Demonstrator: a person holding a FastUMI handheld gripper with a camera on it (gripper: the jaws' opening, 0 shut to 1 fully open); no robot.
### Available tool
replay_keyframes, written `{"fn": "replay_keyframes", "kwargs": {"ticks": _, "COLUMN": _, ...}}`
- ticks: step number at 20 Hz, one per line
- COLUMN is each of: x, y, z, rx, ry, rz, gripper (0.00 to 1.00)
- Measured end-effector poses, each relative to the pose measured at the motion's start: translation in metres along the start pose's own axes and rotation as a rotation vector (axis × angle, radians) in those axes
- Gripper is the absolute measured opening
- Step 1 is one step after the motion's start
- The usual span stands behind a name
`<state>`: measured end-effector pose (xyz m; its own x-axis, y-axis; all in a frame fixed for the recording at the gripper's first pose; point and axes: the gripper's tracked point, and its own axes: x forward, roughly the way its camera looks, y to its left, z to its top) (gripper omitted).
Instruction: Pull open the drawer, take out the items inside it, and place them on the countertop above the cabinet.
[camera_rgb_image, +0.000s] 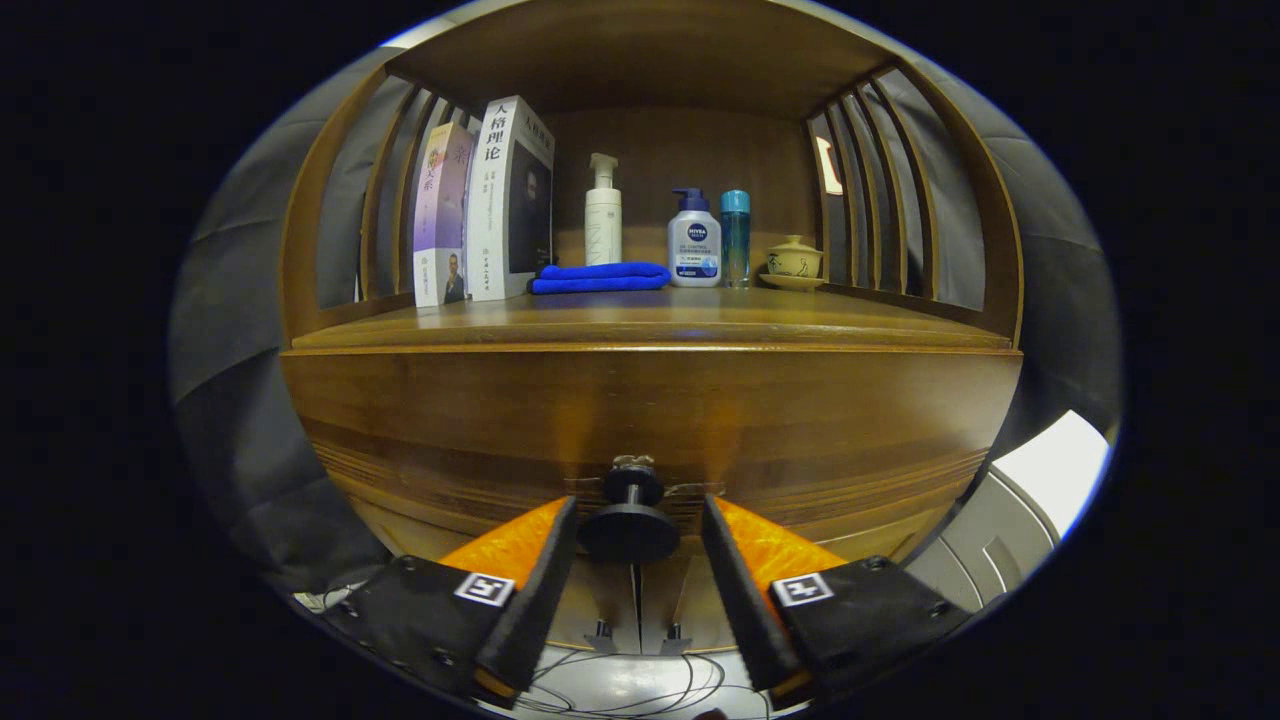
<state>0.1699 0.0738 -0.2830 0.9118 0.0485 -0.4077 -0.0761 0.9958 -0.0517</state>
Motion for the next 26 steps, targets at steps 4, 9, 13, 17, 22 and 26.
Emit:
{"fn": "replay_keyframes", "kwargs": {"ticks": 4, "x": 0.002, "y": 0.005, "z": 0.001, "rx": -0.013, "ry": 0.015, "rz": 0.005, "gripper": 0.51}}
{"fn": "replay_keyframes", "kwargs": {"ticks": 9, "x": 0.004, "y": 0.006, "z": 0.001, "rx": 0.012, "ry": 0.0, "rz": 0.013, "gripper": 0.31}}
{"fn": "replay_keyframes", "kwargs": {"ticks": 13, "x": 0.001, "y": 0.006, "z": 0.0, "rx": 0.004, "ry": 0.003, "rz": 0.033, "gripper": 0.26}}
{"fn": "replay_keyframes", "kwargs": {"ticks": 17, "x": -0.009, "y": 0.004, "z": -0.003, "rx": -0.004, "ry": 0.01, "rz": 0.035, "gripper": 0.26}}
{"fn": "replay_keyframes", "kwargs": {"ticks": 22, "x": -0.037, "y": 0.003, "z": -0.013, "rx": -0.033, "ry": 0.006, "rz": 0.04, "gripper": 0.26}}
{"fn": "replay_keyframes", "kwargs": {"ticks": 26, "x": -0.063, "y": 0.003, "z": -0.021, "rx": -0.039, "ry": 0.0, "rz": 0.037, "gripper": 0.26}}
